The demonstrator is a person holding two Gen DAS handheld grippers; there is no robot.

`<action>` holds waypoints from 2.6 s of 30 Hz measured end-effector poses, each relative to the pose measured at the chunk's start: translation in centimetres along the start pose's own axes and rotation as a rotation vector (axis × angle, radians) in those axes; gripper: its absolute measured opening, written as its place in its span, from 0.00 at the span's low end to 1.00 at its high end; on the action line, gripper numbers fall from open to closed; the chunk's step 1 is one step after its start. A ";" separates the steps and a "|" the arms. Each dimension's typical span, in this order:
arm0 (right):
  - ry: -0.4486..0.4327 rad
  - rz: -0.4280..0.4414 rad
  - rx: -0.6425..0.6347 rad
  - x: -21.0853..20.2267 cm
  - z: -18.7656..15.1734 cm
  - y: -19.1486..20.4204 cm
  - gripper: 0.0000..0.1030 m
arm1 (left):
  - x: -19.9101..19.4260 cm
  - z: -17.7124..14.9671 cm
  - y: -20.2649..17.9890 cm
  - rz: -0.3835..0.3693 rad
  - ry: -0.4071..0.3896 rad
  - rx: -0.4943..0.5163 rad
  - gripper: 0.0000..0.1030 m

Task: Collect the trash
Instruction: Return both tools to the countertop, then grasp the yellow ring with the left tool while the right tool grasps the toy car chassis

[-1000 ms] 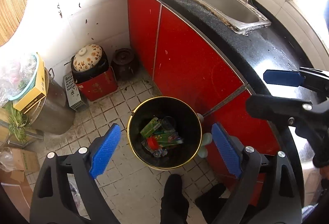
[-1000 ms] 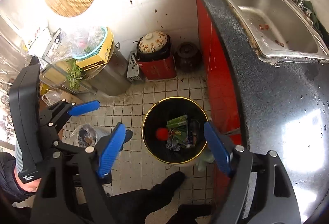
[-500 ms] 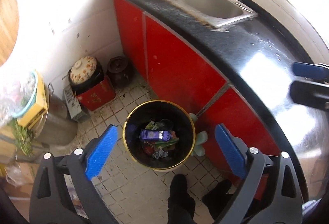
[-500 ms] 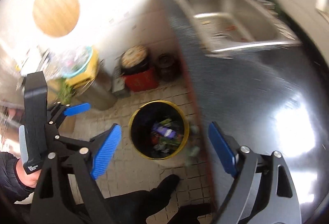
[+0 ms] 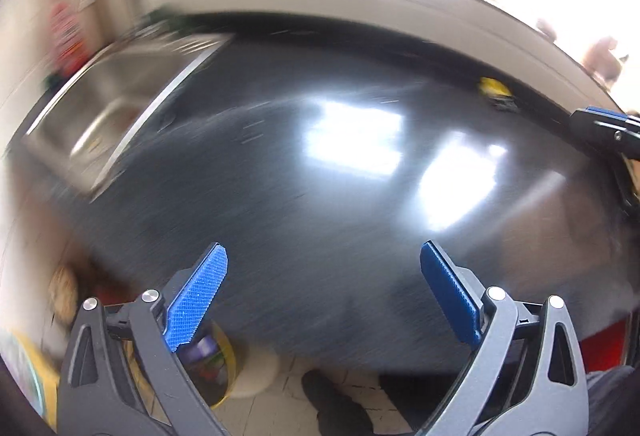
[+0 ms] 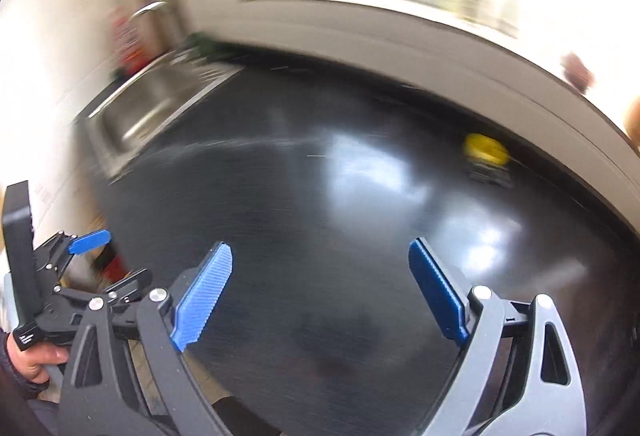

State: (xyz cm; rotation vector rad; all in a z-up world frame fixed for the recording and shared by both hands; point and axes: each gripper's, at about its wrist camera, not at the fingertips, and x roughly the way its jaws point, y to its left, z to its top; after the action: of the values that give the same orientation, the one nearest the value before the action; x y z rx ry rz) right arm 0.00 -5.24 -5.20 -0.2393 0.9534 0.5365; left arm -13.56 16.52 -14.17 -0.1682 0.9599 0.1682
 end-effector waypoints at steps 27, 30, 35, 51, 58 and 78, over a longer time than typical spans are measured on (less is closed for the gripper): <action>0.052 -0.151 0.201 4.7 -2.5 -15.2 0.84 | 10.3 6.9 -12.4 -0.145 0.093 0.172 0.92; 0.086 -0.146 0.205 8.2 -1.8 -16.3 0.85 | 12.7 7.5 -12.5 -0.137 0.113 0.182 0.92; 0.138 -0.160 0.210 14.2 -0.1 -18.4 0.85 | 16.5 9.1 -13.0 -0.130 0.134 0.196 0.92; 0.077 -0.178 0.182 22.9 7.2 -21.9 0.72 | 25.4 17.2 -15.3 -0.150 0.152 0.245 0.92; 0.093 -0.172 0.179 21.7 5.8 -24.4 0.72 | 27.2 20.2 -19.1 -0.215 0.121 0.370 0.92; 0.141 -0.213 0.260 15.3 -2.4 -30.2 0.72 | 29.4 19.9 -32.6 -0.311 0.058 0.596 0.79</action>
State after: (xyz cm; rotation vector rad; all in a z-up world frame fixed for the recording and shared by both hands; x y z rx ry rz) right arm 21.54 -26.74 -20.31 -0.1431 1.1087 0.1984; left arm 25.88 -8.95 -25.02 0.2287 0.9906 -0.4101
